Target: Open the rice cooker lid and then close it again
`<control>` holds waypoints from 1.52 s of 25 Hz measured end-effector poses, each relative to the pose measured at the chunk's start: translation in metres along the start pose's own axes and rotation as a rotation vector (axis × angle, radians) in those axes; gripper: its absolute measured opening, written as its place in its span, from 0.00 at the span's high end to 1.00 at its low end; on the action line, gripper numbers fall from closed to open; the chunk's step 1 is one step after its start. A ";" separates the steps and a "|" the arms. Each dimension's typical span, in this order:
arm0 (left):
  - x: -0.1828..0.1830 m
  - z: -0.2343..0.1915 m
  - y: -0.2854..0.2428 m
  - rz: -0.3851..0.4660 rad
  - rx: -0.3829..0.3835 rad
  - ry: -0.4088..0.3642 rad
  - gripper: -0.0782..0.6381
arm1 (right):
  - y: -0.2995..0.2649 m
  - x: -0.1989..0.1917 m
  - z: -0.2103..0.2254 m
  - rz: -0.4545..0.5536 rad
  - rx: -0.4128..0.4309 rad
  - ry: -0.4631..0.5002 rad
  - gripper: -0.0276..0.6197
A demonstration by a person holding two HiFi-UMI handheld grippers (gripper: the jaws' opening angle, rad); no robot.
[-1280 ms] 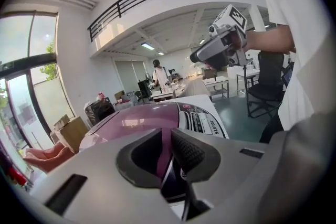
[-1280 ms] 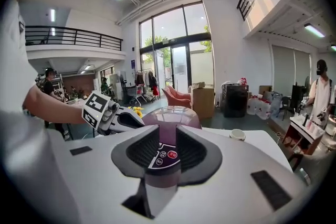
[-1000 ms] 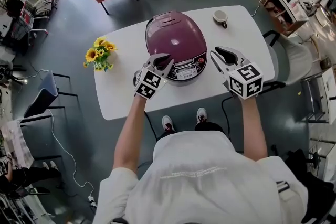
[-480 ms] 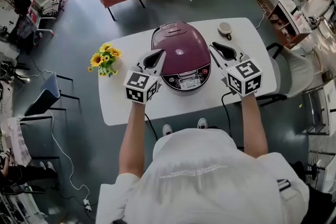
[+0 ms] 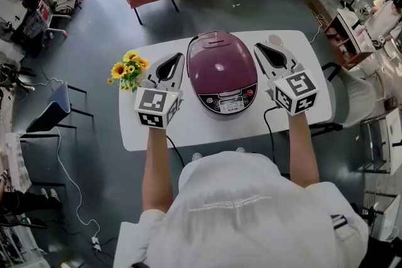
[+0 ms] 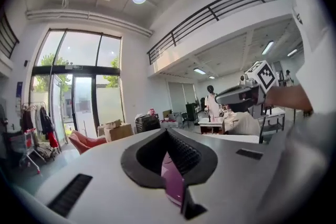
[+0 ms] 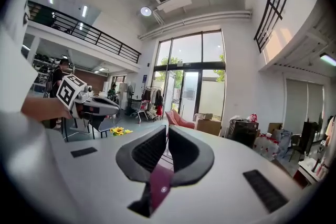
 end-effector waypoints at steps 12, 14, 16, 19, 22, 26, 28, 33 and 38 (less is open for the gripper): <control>0.026 -0.019 0.023 0.033 0.062 -0.141 0.87 | -0.018 0.023 -0.010 0.081 0.001 0.062 0.91; 0.026 -0.024 0.028 0.035 0.083 -0.140 0.87 | -0.017 0.025 -0.011 0.090 0.006 0.053 0.91; 0.025 -0.028 0.032 0.041 0.100 -0.137 0.87 | -0.016 0.025 -0.012 0.094 0.007 0.054 0.91; 0.023 -0.031 0.033 0.057 0.106 -0.120 0.87 | -0.016 0.023 -0.012 0.089 0.004 0.060 0.91; 0.021 -0.029 0.032 0.049 0.100 -0.120 0.87 | -0.016 0.022 -0.013 0.079 0.004 0.073 0.91; 0.019 -0.026 0.030 0.033 0.088 -0.126 0.87 | -0.018 0.019 -0.015 0.057 0.011 0.091 0.91; 0.020 -0.024 0.030 0.027 0.080 -0.132 0.87 | -0.019 0.015 -0.015 0.043 0.014 0.093 0.92; 0.016 -0.023 0.029 0.007 0.072 -0.138 0.87 | -0.020 0.008 -0.015 0.029 0.014 0.079 0.92; 0.014 -0.022 0.032 -0.007 0.070 -0.126 0.87 | -0.018 0.005 -0.017 0.027 0.019 0.069 0.92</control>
Point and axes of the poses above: the fingertips, and each gripper's own axes: y backward along the fingers, z to its right, x out of its top, the point moved 9 cm from there along y, backward along the fingers, and after that the axes turned 2 degrees about z, right-handed, at the moved point
